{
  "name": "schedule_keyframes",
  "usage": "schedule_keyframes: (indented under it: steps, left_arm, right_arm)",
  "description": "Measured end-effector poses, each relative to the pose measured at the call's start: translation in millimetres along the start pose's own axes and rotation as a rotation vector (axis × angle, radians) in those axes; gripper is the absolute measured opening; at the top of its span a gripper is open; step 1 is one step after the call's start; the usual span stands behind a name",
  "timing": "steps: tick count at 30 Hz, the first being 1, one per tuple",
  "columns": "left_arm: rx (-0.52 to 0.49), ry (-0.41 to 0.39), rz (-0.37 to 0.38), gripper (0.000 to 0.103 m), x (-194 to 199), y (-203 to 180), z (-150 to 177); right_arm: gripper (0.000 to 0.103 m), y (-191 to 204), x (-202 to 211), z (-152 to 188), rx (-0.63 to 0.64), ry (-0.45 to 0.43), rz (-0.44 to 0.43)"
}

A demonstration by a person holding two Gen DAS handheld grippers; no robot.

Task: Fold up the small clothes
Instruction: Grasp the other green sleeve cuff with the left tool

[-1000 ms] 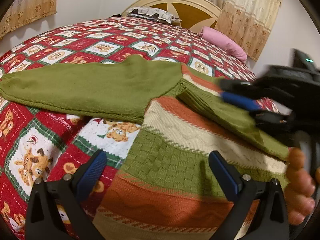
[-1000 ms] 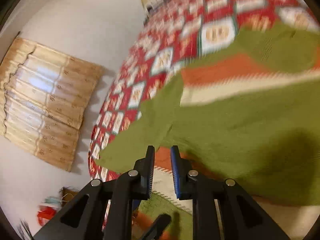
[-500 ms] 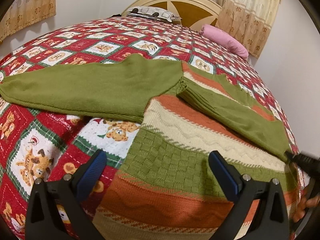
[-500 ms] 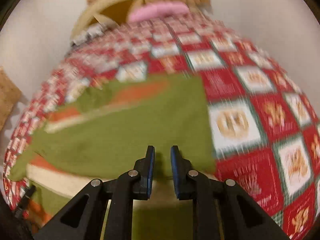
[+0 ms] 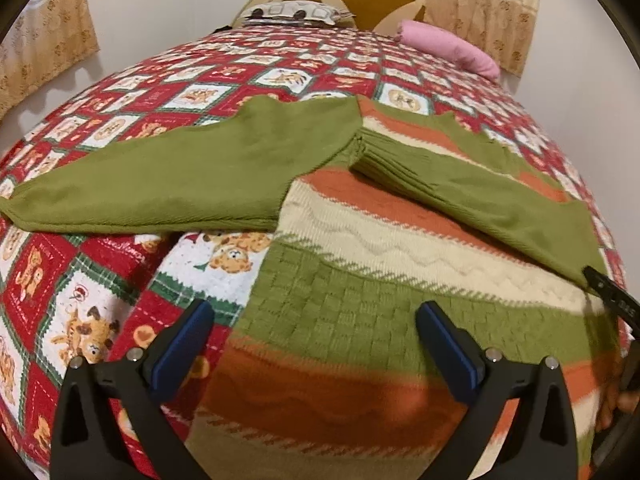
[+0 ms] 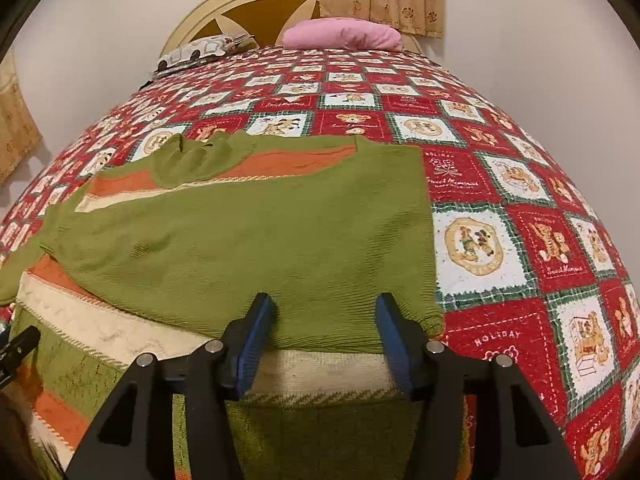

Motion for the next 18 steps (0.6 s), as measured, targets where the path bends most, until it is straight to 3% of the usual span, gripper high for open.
schedule_keyframes:
  steps: [2,5,8,10,14,16,18]
  left_arm:
    - [0.023,-0.031,-0.005,0.103,11,12,-1]
    - [0.138,-0.141,-0.056,0.103,35,53,-17]
    - [0.309,-0.249,-0.156,0.103,59,118,-50]
    - [0.399,-0.292,-0.180,0.103,66,154,-69]
    - [0.553,-0.347,-0.251,0.103,65,227,-107]
    - [0.591,-0.337,-0.283,0.100,55,247,-117]
    - [0.631,-0.301,-0.294,0.085,39,265,-124]
  right_arm:
    - [0.064,1,1,1,-0.001,-0.005,-0.021]
    - [0.067,2,1,2,0.002,-0.008,-0.030]
    - [0.067,3,1,1,0.006,-0.007,-0.027]
    - [0.067,3,1,1,0.004,-0.007,-0.029]
    - [0.067,4,1,1,0.005,-0.006,-0.028]
    - [0.067,4,1,1,0.006,-0.005,-0.027]
    - [0.067,4,1,1,0.007,-0.005,-0.026]
Point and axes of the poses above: each gripper's, at about its wrist camera, not at the fingertips, and x roughly against the way its jaws point, y to its left, z to its underside, the point moved 2 cm from there along -x, roughly the way its jaws point, and after that the axes turned 12 degrees about x, right-handed, at the moved point
